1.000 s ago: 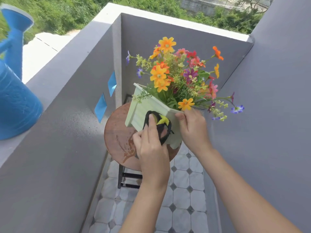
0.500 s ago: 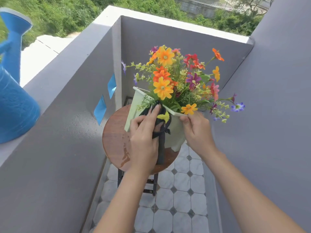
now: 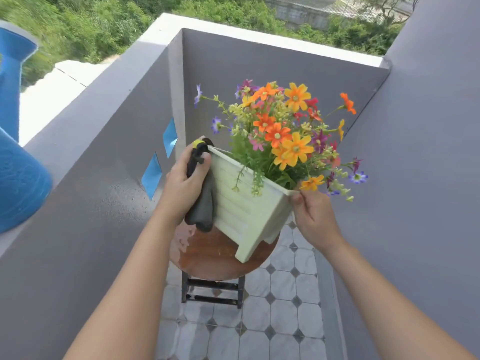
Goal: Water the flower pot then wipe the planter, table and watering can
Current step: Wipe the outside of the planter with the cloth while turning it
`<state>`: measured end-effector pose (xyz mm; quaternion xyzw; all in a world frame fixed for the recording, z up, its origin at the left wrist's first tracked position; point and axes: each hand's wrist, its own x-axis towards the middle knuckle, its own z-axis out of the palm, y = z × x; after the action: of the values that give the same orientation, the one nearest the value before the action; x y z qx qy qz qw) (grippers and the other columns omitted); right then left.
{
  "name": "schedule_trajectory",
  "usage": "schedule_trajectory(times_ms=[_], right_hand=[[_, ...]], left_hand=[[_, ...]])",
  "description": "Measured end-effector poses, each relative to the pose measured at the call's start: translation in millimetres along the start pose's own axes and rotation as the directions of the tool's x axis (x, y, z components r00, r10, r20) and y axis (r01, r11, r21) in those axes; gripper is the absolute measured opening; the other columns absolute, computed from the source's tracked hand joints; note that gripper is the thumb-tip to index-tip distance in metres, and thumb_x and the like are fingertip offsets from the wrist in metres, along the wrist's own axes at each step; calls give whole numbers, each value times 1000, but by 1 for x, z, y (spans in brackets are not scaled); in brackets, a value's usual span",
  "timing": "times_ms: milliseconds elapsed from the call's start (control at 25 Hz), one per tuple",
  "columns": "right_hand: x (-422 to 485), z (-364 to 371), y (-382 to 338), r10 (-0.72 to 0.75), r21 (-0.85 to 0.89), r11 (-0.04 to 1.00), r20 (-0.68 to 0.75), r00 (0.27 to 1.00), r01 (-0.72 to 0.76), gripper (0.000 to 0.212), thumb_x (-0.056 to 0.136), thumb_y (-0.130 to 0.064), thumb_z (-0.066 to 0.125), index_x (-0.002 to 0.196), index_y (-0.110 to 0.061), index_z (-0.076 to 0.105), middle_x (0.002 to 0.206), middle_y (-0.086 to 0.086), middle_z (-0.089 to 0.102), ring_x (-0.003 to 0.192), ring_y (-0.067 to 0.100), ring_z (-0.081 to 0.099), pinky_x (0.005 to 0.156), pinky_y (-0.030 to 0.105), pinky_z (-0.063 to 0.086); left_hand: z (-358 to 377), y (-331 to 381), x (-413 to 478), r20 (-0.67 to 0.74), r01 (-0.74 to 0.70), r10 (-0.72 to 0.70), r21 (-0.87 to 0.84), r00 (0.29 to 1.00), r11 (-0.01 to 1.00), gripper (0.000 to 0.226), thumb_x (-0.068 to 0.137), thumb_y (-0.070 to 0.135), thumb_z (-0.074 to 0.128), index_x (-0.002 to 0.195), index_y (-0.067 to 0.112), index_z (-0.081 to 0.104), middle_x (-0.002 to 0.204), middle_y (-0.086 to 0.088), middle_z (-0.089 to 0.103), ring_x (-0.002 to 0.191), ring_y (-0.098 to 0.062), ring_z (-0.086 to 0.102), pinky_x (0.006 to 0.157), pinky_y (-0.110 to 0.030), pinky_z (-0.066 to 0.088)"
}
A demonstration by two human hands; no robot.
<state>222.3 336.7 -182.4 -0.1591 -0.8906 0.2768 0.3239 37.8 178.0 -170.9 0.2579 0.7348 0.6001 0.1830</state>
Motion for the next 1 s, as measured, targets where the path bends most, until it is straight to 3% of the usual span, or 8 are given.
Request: schedule_trajectory(times_ms=[160, 280, 400, 560, 680, 760, 840, 1000], right_hand=[[2, -4, 6, -31, 15, 999, 48, 998, 30, 37, 96, -54, 20, 65, -36, 27, 61, -25, 27, 58, -8, 32, 53, 16, 16], [7, -3, 7, -25, 44, 999, 75, 997, 22, 34, 96, -55, 20, 71, -35, 33, 67, -23, 30, 62, -12, 39, 54, 10, 24], [12, -1, 2, -37, 54, 998, 65, 997, 34, 42, 96, -54, 22, 70, -27, 42, 70, -22, 33, 61, -2, 32, 64, 2, 30], [8, 2, -7, 41, 68, 997, 17, 999, -42, 64, 96, -53, 24, 86, 1, 56, 81, 4, 54, 78, 11, 43, 71, 14, 34], [-15, 3, -22, 198, -3, 980, -179, 964, -201, 46, 94, -43, 41, 112, -2, 55, 111, 6, 52, 108, 21, 49, 93, 28, 39], [-37, 7, -45, 200, -75, 969, -321, 926, -236, 32, 89, -32, 50, 105, -7, 58, 107, 4, 52, 104, 27, 51, 95, 16, 32], [-54, 15, -65, 120, -212, 957, -338, 933, -200, 24, 87, -27, 51, 103, -9, 57, 106, 10, 55, 100, 31, 50, 95, 12, 27], [-57, 32, -76, 25, -375, 923, -175, 984, -90, 33, 90, -25, 48, 122, -18, 50, 128, -1, 48, 117, 26, 43, 99, 51, 37]], left_hand=[[-13, 6, -3, 167, -119, 100, 105, 981, 987, 42, 93, 37, 53, 126, 61, 41, 106, 38, 56, 106, 7, 53, 93, -21, 40], [-16, 10, -3, 140, -158, 124, 272, 982, 949, 24, 90, 29, 59, 105, 47, 53, 81, 33, 60, 81, 9, 54, 78, -16, 41], [-19, 11, -10, 64, -162, 150, 255, 987, 953, 26, 87, 17, 64, 90, 40, 53, 70, 35, 61, 70, 15, 53, 67, -4, 37], [-18, 3, -28, -60, -85, 96, 168, 994, 982, 36, 85, 8, 63, 83, 42, 53, 70, 32, 64, 70, 10, 55, 71, -20, 44], [-9, 0, -37, -136, -36, 58, 161, 989, 986, 35, 82, 12, 65, 82, 45, 53, 70, 29, 64, 74, 6, 56, 74, -23, 45], [-1, 2, -44, -186, -30, 62, 169, 981, 985, 26, 80, 25, 66, 83, 46, 52, 73, 22, 63, 78, -5, 57, 75, -28, 46], [11, 8, -52, -234, -48, 82, 148, 969, 988, 19, 80, 27, 67, 86, 40, 55, 74, 25, 62, 76, -2, 53, 72, -28, 43], [33, 20, -68, -374, -48, 124, 205, 919, 978, 26, 78, 4, 65, 97, 20, 64, 71, 19, 56, 72, 6, 41, 64, -17, 33]])
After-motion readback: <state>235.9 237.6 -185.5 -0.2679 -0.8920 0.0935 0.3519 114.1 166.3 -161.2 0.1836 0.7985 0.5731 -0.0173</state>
